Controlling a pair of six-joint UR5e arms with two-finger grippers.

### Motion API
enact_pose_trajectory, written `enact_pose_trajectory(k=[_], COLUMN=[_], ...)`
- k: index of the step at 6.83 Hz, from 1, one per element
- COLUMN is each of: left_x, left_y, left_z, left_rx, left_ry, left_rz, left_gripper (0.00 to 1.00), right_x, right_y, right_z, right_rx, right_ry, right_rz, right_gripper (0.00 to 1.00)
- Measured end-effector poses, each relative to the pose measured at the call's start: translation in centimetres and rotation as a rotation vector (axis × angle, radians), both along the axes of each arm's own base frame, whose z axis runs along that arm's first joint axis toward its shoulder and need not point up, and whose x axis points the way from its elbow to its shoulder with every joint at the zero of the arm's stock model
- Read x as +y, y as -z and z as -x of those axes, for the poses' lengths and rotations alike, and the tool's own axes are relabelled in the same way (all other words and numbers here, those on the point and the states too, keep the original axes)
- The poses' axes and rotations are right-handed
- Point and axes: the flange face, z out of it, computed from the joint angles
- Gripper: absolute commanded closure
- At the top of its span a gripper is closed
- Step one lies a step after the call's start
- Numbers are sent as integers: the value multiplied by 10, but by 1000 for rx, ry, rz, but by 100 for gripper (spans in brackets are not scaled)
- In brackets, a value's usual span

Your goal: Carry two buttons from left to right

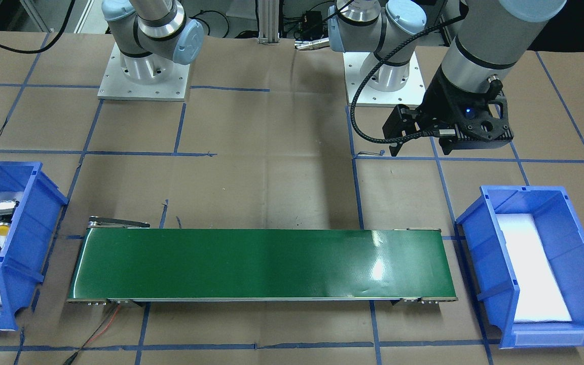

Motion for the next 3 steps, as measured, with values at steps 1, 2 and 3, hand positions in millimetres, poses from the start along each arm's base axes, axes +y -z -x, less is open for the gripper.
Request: enact_pose_trajectory(k=[1,2,3], left_x=[0,0,1], left_y=[-1,-1,-1], left_z=[0,0,0], left_rx=[0,-1,-1], left_ry=[0,0,2], left_rz=[1,2,3], left_gripper=[0,0,0], right_x=[6,20,42], right_y=[-17,-31,-48], right_z=[-40,-78,-117], right_rx=[-45,-101,-142], right_ry=[45,153,245], right_rz=[-7,-52,-117], right_gripper=[0,0,0])
